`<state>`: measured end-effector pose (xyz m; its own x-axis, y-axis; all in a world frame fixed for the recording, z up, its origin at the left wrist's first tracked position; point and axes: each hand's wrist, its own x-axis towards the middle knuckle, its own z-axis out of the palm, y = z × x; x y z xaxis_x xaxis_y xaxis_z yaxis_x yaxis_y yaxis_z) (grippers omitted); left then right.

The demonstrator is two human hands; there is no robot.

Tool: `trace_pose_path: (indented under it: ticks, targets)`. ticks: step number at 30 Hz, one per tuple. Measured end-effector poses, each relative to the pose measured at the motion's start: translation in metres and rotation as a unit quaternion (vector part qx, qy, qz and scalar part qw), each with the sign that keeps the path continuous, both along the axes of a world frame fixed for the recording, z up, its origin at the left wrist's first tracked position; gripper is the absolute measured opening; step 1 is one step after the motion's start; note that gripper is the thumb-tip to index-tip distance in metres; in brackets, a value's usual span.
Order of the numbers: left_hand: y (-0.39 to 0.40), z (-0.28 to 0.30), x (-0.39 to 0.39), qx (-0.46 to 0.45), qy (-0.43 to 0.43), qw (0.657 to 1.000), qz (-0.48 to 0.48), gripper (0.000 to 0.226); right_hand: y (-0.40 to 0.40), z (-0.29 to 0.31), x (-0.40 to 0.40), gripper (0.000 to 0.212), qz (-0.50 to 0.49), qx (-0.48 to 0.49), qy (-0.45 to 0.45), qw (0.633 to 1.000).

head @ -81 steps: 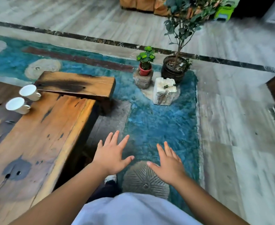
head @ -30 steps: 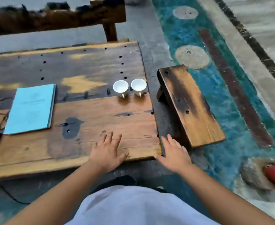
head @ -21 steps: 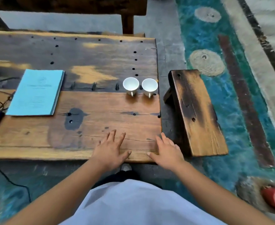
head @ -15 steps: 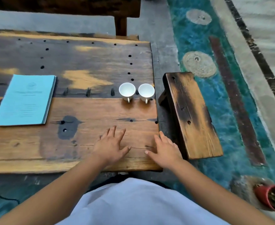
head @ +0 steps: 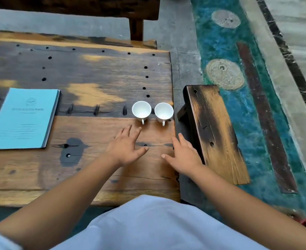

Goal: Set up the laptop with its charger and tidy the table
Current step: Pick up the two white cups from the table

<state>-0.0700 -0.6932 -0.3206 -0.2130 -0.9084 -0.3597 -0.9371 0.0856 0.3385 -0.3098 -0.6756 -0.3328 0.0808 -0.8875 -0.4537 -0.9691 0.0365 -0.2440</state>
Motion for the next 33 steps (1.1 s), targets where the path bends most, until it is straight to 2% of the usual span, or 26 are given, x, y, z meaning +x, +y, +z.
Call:
trace_pose_path:
  ticks: [7,13,17,21,24,33]
  targets:
    - [-0.062,-0.017,-0.010,-0.020,0.077,0.997,0.018,0.092,-0.086,0.000,-0.004,0.090,-0.047,-0.015,-0.047,0.998]
    - [-0.114,-0.042,-0.017,-0.055,0.063,0.995,0.056,0.079,-0.145,-0.017,0.013,0.088,-0.046,-0.022,-0.075,0.996]
    - [-0.141,-0.054,-0.019,-0.048,0.054,0.994,0.086,0.083,-0.176,-0.034,0.015,0.094,-0.014,-0.014,-0.088,0.996]
    - [-0.159,-0.069,-0.019,0.004,0.080,0.993,0.091,0.097,-0.191,-0.048,0.014,0.104,-0.003,0.015,-0.126,0.992]
    - [-0.164,-0.081,-0.017,0.050,0.126,0.985,0.102,0.101,-0.192,-0.057,0.013,0.100,-0.011,0.019,-0.160,0.987]
    - [-0.165,-0.097,-0.014,0.055,0.206,0.969,0.122,0.099,-0.189,-0.071,0.013,0.091,-0.053,-0.003,-0.221,0.974]
